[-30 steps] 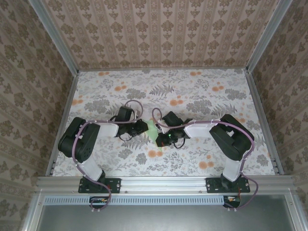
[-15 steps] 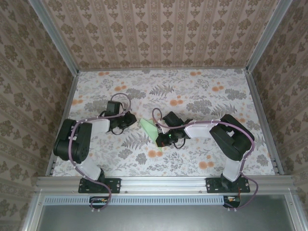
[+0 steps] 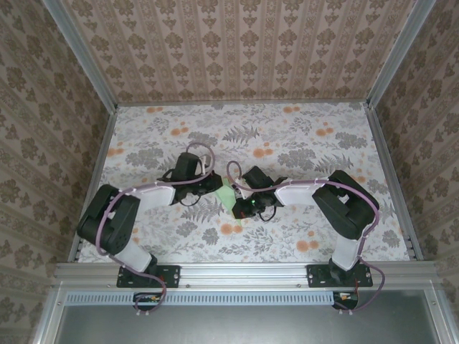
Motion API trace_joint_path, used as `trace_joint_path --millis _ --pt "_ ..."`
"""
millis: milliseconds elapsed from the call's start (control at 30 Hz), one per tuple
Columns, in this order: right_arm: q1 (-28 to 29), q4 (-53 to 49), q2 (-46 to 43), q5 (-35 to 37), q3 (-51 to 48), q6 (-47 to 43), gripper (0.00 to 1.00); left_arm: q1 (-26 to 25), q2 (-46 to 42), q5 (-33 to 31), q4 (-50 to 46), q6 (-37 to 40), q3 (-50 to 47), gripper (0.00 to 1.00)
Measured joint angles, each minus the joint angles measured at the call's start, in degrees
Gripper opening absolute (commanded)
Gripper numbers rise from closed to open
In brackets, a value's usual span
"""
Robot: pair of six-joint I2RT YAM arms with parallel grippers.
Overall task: Fold a paper plane with a square sheet of paper (pick it up from the middle)
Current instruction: Fold the wing for the fifth time at the center of the table.
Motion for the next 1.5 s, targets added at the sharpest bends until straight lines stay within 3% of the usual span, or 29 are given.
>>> trace_joint_path --millis 267,600,1133,1300,1500 --pt "0.0 0.04 0.0 0.0 -0.07 0.02 0.02 -0.9 7.8 -2.14 1.09 -2.4 1.86 0.04" --pt "-0.17 1.05 0.0 -0.39 -0.76 0.02 0.02 0.72 8.13 -2.25 10.12 -6.54 -2.73 0.02" --pt "-0.17 1.68 0.0 -0.44 -1.14 0.02 0.02 10.05 9.05 2.34 15.06 -7.02 -4.81 0.02" --pt "-0.11 1.64 -0.76 -0.66 -1.55 1.07 0.09 12.74 9.18 3.02 15.28 -7.02 -4.81 0.07" --pt "0.74 -0.9 -2.08 -0.33 -1.09 3.87 0.23 15.08 6.84 0.79 12.17 -5.73 -4.33 0.24"
